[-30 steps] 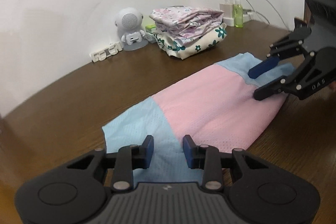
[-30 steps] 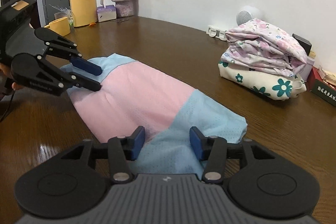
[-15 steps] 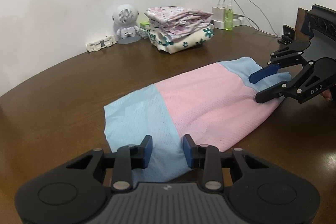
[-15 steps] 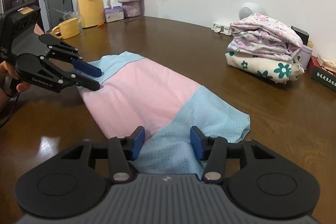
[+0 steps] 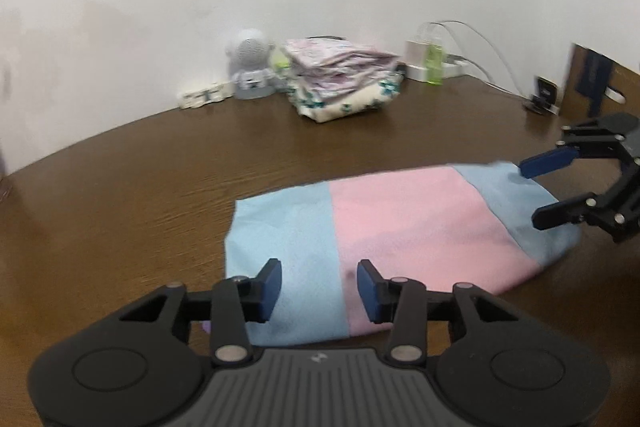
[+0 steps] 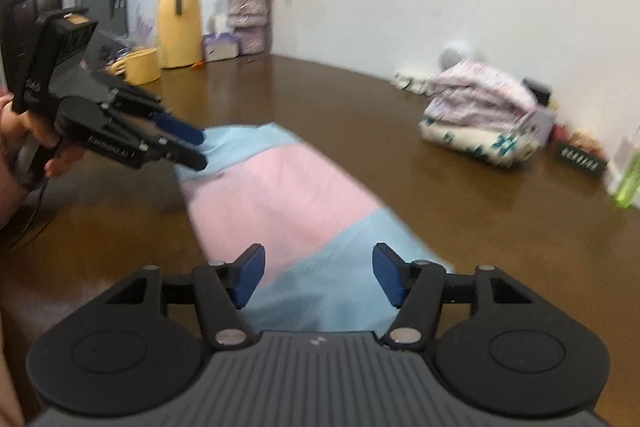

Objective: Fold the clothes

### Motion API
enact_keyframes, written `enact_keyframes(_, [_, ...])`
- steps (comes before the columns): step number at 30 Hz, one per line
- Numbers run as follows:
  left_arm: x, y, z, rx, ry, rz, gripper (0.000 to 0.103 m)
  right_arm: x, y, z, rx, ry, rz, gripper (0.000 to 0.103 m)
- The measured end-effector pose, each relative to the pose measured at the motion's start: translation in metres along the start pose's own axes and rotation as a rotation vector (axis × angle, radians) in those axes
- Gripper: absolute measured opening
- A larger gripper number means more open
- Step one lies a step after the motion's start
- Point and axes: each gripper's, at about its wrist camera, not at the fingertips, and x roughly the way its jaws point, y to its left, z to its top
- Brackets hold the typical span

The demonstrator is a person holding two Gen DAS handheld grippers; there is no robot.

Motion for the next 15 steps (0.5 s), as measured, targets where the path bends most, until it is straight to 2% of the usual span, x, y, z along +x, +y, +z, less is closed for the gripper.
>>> enact_keyframes(3, [0.008,0.006,-0.002,-0.062,0.052,0.033,0.039,0.015,-0.012,0.012,-0.037,0.016,0.001,0.061])
enact_keyframes(6, [0.011,0.017,-0.006,-0.134,0.073,0.035,0.035,0.038,-0.022,0.018,-0.076,0.069,0.069,0.059])
enact_keyframes(7, [0.012,0.02,-0.005,-0.144,0.076,0.035,0.034,0.044,-0.022,0.018,-0.089,0.096,0.084,0.055])
enact_keyframes(9, [0.015,0.023,-0.001,-0.124,0.097,0.053,0.028,0.054,-0.021,0.017,-0.113,0.141,0.104,0.051])
enact_keyframes(15, [0.046,0.025,0.03,0.008,0.172,0.051,0.027,0.034,-0.011,0.004,-0.081,0.196,0.095,0.05])
